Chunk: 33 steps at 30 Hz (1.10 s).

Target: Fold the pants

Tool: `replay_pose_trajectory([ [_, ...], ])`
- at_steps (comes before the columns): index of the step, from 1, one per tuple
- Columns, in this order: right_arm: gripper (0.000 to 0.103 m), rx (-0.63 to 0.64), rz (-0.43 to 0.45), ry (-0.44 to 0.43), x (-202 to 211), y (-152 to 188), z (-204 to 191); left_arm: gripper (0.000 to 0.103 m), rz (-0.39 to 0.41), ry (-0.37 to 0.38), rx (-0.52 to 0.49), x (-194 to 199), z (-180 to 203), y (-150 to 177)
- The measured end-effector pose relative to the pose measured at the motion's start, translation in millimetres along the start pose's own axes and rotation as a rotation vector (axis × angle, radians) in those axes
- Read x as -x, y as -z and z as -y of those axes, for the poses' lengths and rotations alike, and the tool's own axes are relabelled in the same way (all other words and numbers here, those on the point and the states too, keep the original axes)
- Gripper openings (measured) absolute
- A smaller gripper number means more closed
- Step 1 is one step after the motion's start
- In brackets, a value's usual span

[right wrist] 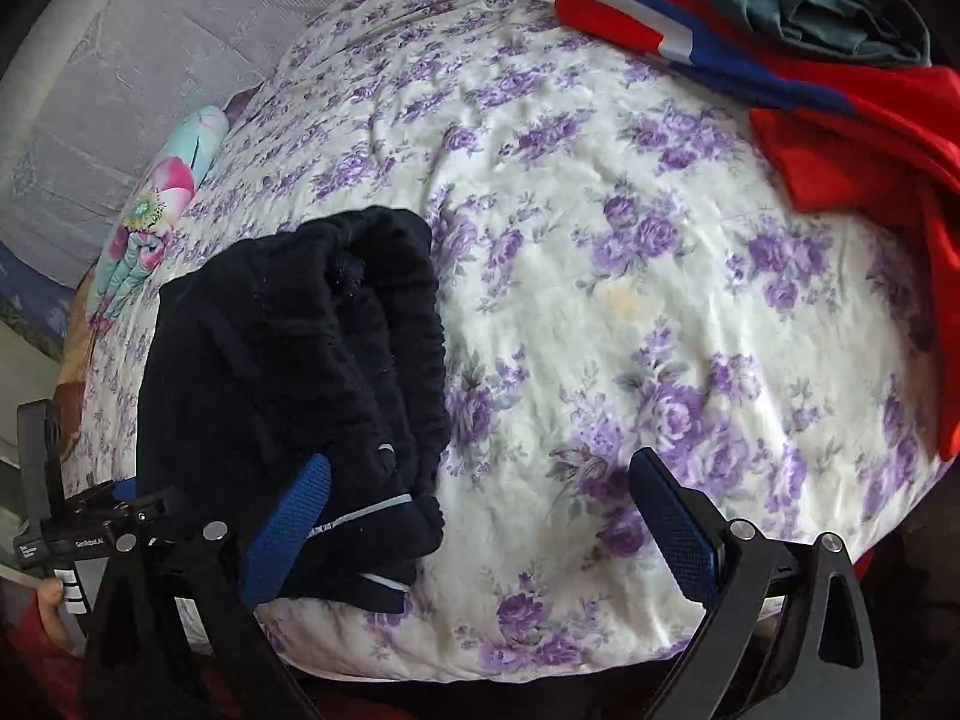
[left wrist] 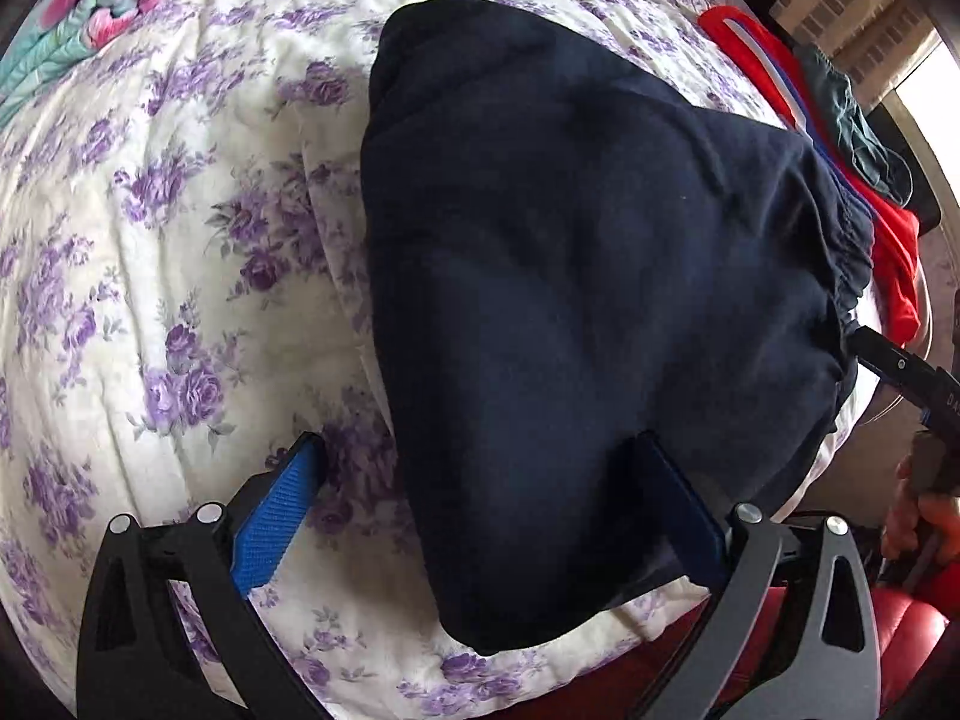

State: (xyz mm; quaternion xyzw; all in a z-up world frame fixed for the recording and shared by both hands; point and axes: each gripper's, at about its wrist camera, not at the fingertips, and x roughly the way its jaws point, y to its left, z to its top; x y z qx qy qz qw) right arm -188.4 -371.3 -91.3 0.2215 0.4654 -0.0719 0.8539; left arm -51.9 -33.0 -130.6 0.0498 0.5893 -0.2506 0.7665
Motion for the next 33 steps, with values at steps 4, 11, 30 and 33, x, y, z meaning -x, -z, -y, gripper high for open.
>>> replay_pose_trajectory([
  [4, 0.099, 0.115, 0.156, 0.014, 39, -18, -31, 0.098, 0.096, -0.059, -0.028, 24, 1, -5],
  [11, 0.099, 0.310, -0.033, 0.118, -25, -13, -66, 0.099, 0.040, -0.066, -0.069, -1, 11, -28],
  [30, 0.100, 0.132, -0.232, -0.396, -71, -97, -11, 0.098, 0.132, -0.020, 0.275, -3, -5, -77],
  [33, 0.100, 0.117, -0.265, -0.447, -86, -98, -13, 0.098, 0.102, -0.032, 0.271, -12, -7, -86],
])
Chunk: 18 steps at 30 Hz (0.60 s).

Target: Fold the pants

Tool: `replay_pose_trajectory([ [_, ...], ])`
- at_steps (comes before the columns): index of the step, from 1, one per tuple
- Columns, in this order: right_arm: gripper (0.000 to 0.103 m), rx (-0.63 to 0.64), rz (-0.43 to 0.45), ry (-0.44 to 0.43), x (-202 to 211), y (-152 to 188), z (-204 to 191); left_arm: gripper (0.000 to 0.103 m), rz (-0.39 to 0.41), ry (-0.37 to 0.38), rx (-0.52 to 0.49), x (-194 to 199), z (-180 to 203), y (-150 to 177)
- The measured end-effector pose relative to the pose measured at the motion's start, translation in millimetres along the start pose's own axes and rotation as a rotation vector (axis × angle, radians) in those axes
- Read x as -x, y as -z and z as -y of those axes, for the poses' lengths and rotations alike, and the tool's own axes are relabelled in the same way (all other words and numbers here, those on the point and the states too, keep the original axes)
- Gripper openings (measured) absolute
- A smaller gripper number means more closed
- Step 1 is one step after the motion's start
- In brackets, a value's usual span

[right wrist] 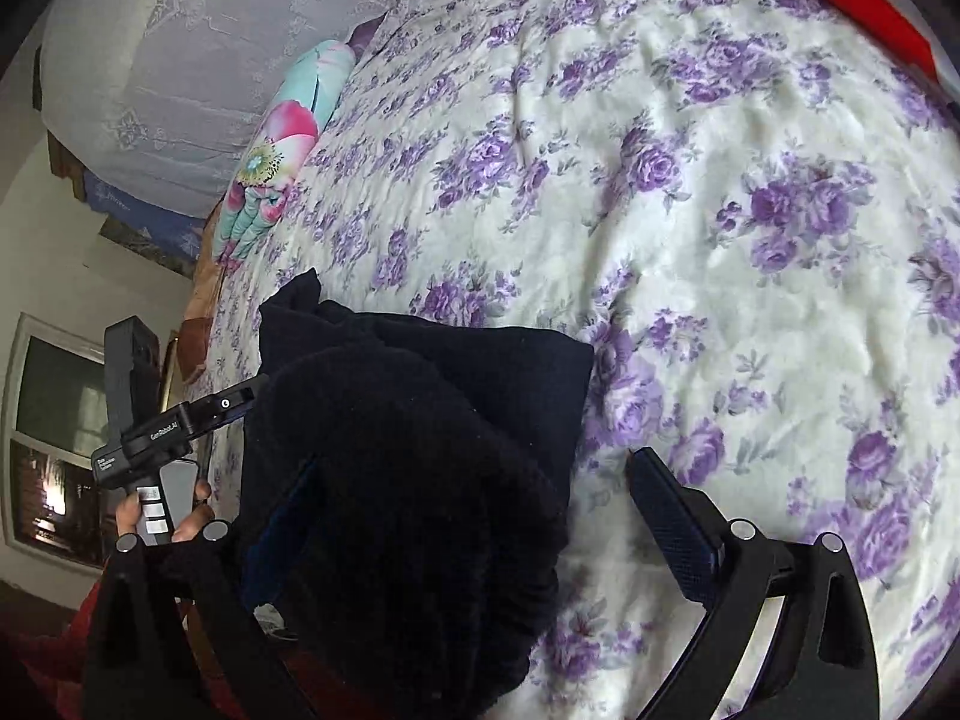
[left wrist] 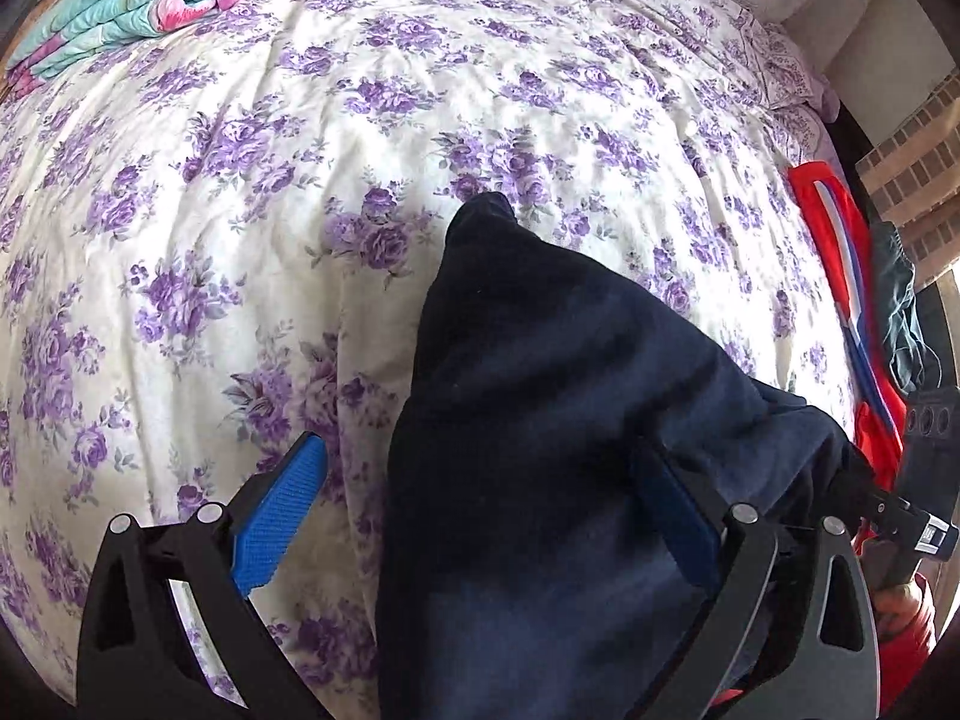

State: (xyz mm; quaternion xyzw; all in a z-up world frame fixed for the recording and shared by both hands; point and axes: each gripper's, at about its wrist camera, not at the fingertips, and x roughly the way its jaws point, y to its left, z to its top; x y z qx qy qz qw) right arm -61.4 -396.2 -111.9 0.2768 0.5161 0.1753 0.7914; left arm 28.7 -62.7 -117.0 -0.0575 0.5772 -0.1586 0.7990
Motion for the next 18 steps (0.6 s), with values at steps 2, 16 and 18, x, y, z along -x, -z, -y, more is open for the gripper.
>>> replay_pose_trajectory([
  [2, 0.100, 0.005, 0.012, -0.016, -6, 0, 1, 0.098, -0.038, 0.016, -0.005, -10, 0, -5],
  [16, 0.100, 0.070, 0.064, 0.061, -34, 12, -32, 0.091, -0.034, 0.127, -0.209, -29, 1, -16],
  [18, 0.100, 0.068, 0.079, 0.073, -34, 14, -32, 0.085, -0.005, 0.114, -0.275, -27, 8, -15],
])
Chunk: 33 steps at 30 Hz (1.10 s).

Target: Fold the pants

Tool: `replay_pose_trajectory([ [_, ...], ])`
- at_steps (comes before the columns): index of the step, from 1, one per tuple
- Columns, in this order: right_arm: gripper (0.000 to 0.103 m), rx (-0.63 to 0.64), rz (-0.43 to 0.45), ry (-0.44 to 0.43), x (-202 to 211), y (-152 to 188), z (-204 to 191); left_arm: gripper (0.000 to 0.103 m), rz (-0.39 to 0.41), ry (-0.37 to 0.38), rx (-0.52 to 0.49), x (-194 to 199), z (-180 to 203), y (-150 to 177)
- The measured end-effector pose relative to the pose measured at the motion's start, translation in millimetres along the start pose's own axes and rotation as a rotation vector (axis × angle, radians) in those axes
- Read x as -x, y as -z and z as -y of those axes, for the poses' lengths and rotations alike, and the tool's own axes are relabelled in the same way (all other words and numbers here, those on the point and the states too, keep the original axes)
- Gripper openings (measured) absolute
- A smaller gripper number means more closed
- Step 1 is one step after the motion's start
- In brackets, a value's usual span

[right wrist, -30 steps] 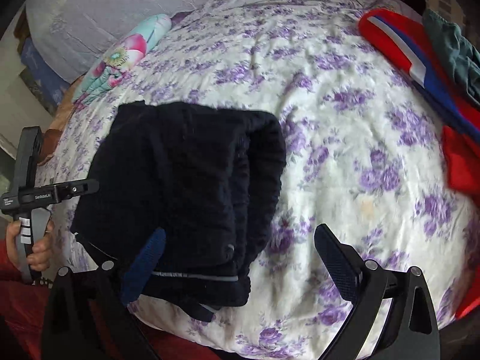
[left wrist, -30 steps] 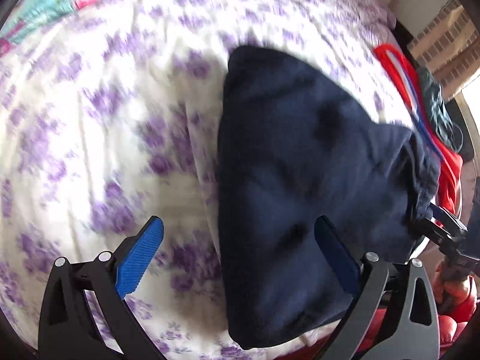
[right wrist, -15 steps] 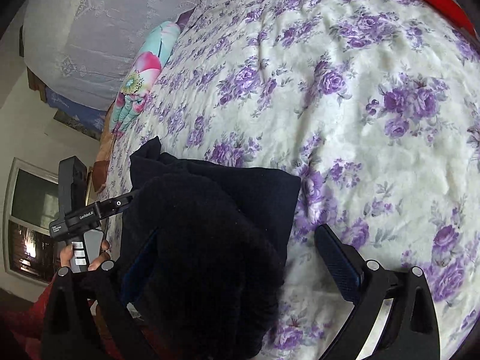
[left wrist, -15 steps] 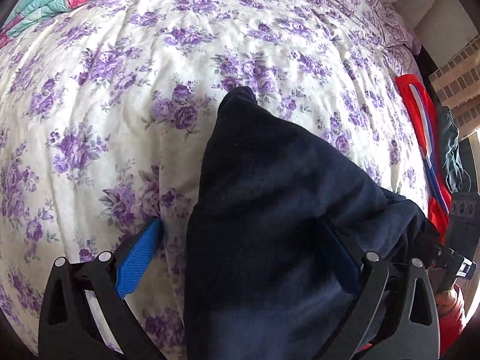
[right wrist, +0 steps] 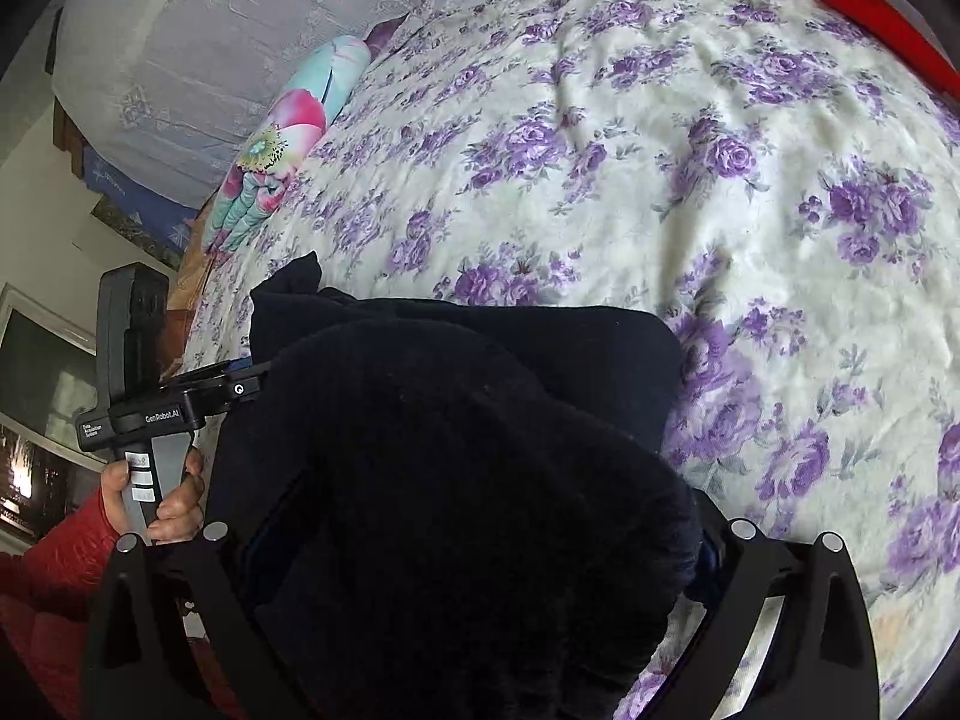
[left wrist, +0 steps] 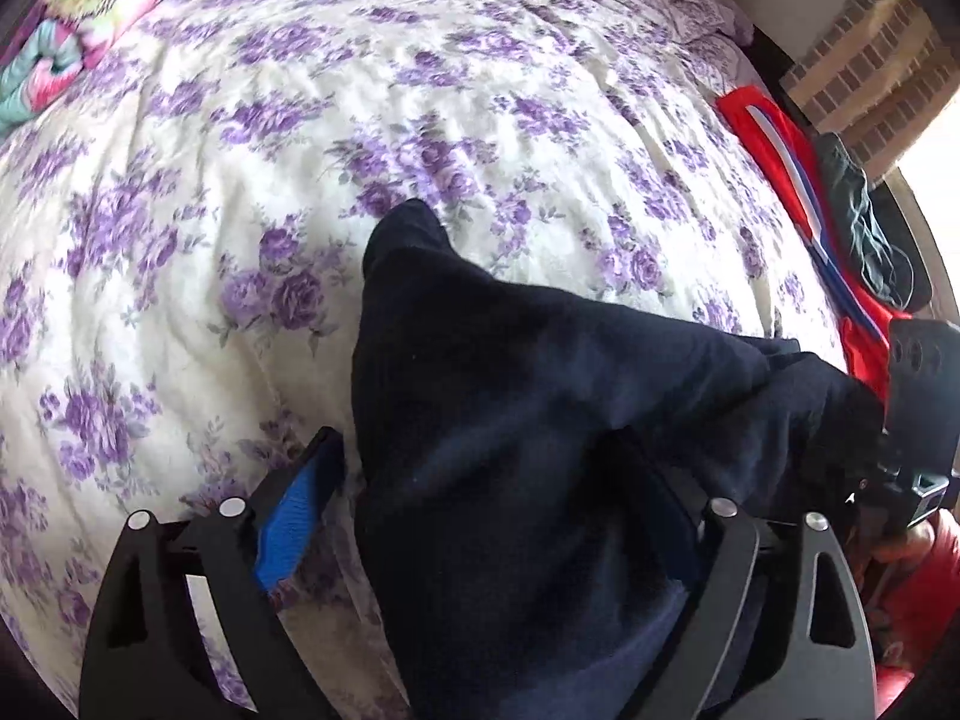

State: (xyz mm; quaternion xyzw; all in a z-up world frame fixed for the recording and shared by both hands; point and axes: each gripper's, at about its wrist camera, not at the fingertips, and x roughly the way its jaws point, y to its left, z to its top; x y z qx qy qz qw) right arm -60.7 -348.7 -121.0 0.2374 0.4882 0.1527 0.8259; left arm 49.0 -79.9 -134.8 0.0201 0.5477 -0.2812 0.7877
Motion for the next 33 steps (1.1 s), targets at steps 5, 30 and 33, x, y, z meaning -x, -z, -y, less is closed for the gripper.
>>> replay_pose_trajectory([
  [5, 0.100, -0.034, 0.012, 0.063, -2, 1, -5, 0.077, 0.025, -0.049, -0.075, -3, 14, -2],
  [30, 0.100, -0.062, -0.061, 0.027, -3, -9, 0, 0.080, 0.016, -0.099, -0.073, -8, 15, -4],
  [33, 0.100, -0.068, -0.061, 0.037, -4, -9, -2, 0.078, 0.022, -0.104, -0.084, -6, 17, -4],
])
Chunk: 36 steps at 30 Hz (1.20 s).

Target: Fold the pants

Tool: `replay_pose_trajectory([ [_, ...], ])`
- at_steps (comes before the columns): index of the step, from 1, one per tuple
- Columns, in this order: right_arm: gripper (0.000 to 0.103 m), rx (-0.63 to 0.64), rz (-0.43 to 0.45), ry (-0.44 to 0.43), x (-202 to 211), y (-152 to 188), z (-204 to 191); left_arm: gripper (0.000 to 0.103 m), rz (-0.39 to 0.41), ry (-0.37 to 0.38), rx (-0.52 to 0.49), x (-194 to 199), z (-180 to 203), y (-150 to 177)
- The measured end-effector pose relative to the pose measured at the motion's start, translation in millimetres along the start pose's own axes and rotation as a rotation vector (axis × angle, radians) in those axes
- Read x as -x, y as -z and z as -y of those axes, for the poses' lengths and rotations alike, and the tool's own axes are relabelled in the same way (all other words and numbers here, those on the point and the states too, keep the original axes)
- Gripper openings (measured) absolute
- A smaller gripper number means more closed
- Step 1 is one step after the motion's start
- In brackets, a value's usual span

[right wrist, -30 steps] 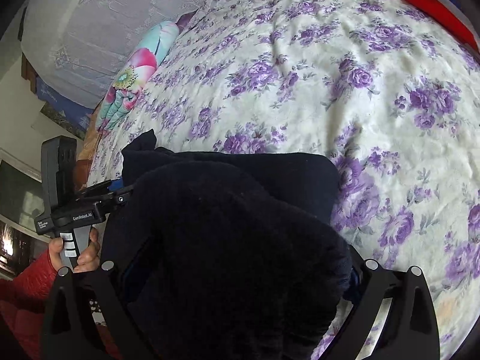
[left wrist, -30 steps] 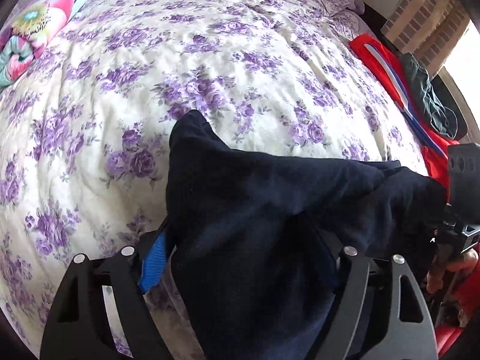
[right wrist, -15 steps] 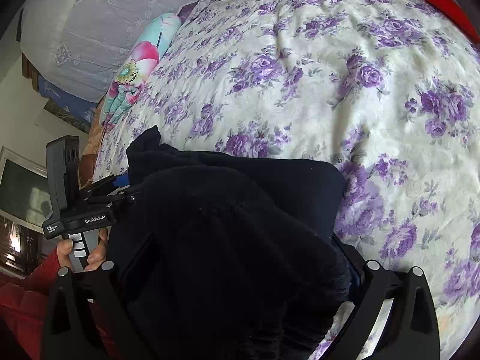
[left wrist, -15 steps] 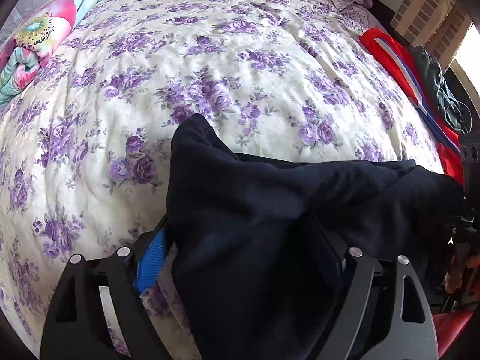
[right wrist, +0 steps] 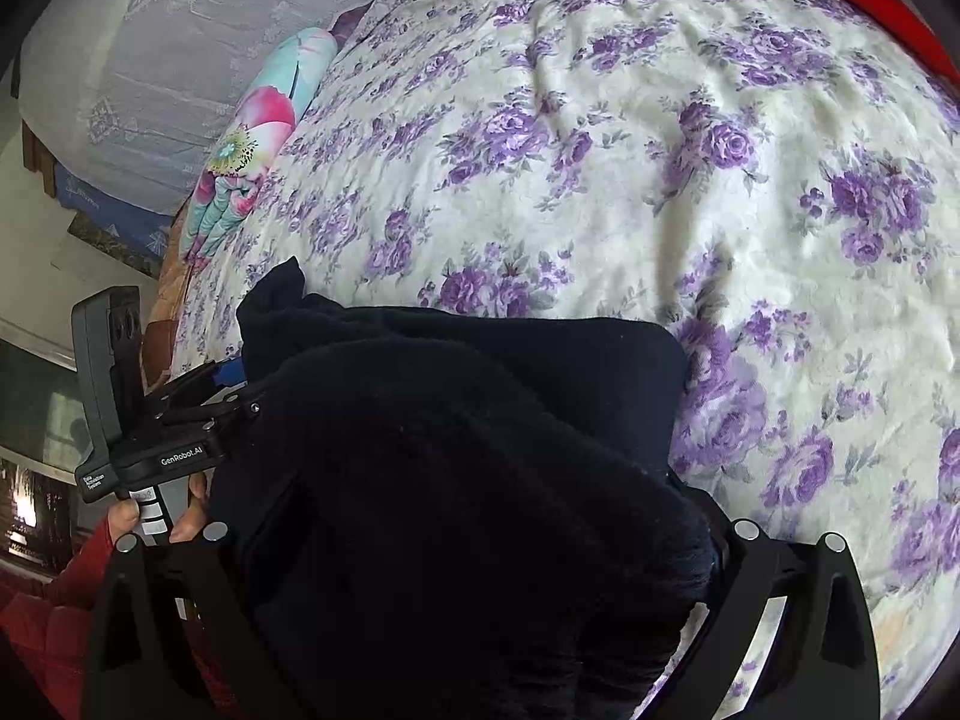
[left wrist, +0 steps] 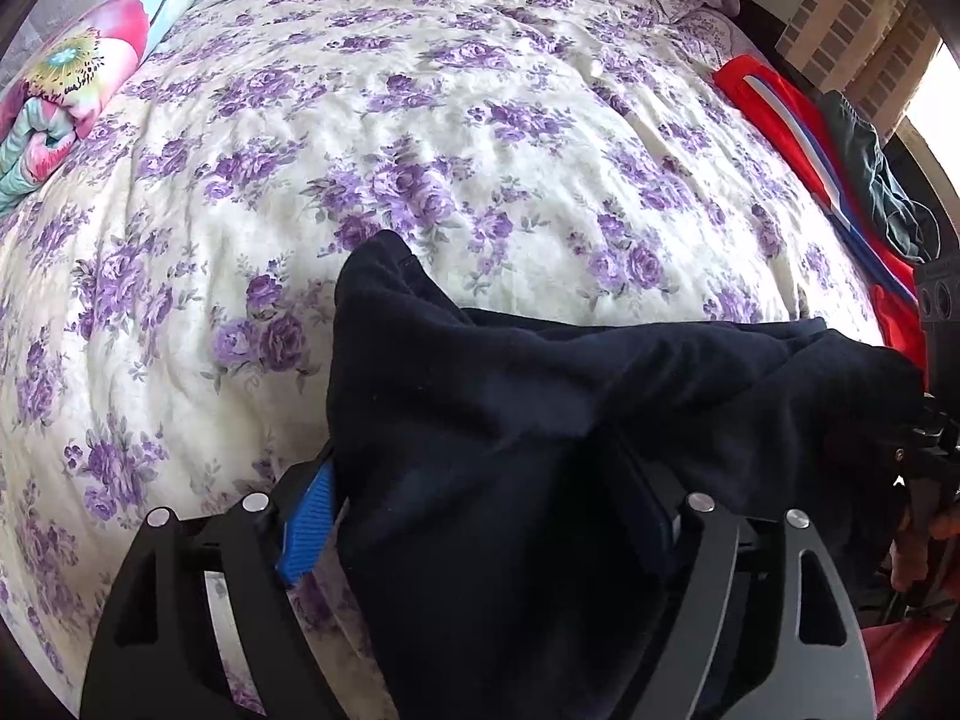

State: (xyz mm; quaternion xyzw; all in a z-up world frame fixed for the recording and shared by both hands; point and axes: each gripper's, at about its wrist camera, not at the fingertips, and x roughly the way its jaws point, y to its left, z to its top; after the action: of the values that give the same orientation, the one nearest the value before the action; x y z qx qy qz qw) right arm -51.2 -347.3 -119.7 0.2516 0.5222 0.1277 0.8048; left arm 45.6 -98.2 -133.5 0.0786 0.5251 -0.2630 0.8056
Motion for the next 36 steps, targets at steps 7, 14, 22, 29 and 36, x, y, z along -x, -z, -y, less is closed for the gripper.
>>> replay_pose_trajectory([
  [7, 0.100, 0.008, -0.012, 0.002, 2, 2, 1, 0.084, -0.006, 0.017, 0.000, -1, -3, 4],
  [14, 0.100, -0.011, -0.026, -0.027, 17, 23, 13, 0.098, -0.068, 0.213, 0.145, 7, -39, 27],
  [22, 0.100, -0.036, 0.005, -0.024, 10, 10, 14, 0.098, -0.066, 0.289, 0.170, -1, -45, 9],
  [29, 0.078, 0.046, 0.011, 0.120, 17, 28, -9, 0.074, -0.077, 0.265, 0.095, 7, -23, 13],
  [36, 0.061, 0.328, 0.021, 0.355, 26, 39, -66, 0.041, -0.040, 0.277, 0.079, 31, -13, 16],
])
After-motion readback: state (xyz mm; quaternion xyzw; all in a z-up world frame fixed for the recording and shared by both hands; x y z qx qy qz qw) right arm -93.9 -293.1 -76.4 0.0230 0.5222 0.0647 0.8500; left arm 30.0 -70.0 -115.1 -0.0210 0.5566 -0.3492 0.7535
